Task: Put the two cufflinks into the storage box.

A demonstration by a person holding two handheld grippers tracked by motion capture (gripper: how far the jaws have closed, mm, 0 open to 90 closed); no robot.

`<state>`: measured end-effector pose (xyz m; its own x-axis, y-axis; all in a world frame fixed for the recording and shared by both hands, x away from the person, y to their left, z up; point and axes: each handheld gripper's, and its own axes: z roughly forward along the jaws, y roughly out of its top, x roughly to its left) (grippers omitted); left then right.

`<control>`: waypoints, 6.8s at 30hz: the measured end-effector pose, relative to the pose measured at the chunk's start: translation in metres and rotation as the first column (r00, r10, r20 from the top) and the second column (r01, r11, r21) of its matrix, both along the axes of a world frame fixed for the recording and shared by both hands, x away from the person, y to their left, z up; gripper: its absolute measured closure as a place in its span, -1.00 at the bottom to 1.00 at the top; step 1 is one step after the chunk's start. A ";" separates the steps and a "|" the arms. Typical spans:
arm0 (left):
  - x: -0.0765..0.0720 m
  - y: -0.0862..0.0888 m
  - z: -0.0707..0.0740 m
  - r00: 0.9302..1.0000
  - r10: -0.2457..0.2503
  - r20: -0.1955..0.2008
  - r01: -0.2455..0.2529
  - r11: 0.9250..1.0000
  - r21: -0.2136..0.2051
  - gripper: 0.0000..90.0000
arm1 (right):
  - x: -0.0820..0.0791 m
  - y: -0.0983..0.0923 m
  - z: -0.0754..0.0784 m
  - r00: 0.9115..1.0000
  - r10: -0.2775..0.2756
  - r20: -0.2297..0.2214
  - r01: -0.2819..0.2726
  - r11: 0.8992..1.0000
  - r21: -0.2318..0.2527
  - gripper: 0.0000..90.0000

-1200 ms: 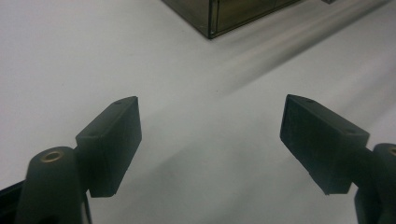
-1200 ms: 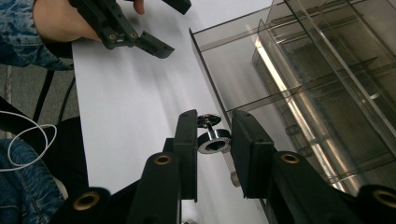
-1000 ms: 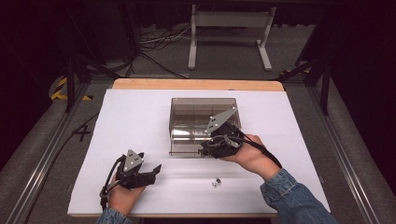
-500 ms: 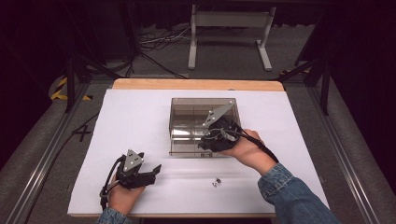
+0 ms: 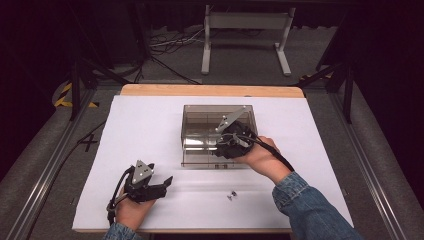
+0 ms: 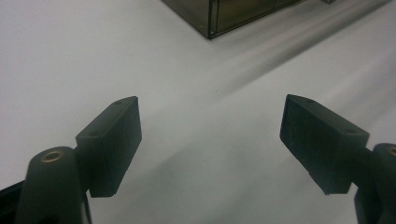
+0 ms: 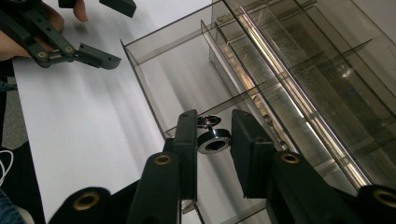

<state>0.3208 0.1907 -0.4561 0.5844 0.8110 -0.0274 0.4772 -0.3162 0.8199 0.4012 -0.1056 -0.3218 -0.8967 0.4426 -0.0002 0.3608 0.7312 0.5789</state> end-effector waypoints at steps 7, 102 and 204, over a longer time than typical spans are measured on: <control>0.000 0.000 0.000 1.000 0.000 0.000 0.000 1.000 0.000 -0.52 | 0.005 0.003 -0.008 1.000 -0.013 -0.006 0.013 1.000 -0.014 0.61; 0.000 -0.001 0.000 1.000 -0.001 0.000 0.001 1.000 0.005 -0.53 | -0.057 -0.038 -0.007 0.970 0.230 0.077 -0.236 0.968 0.081 0.43; 0.000 -0.001 0.000 1.000 -0.002 0.002 0.002 1.000 0.013 -0.53 | -0.064 -0.050 -0.104 0.979 0.196 -0.059 -0.198 0.980 -0.028 0.66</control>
<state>0.3210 0.1896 -0.4565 0.5860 0.8102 -0.0158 0.4753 -0.3279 0.8165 0.3369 -0.1560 -0.4255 -0.9653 0.2580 0.0402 0.2387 0.8099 0.5358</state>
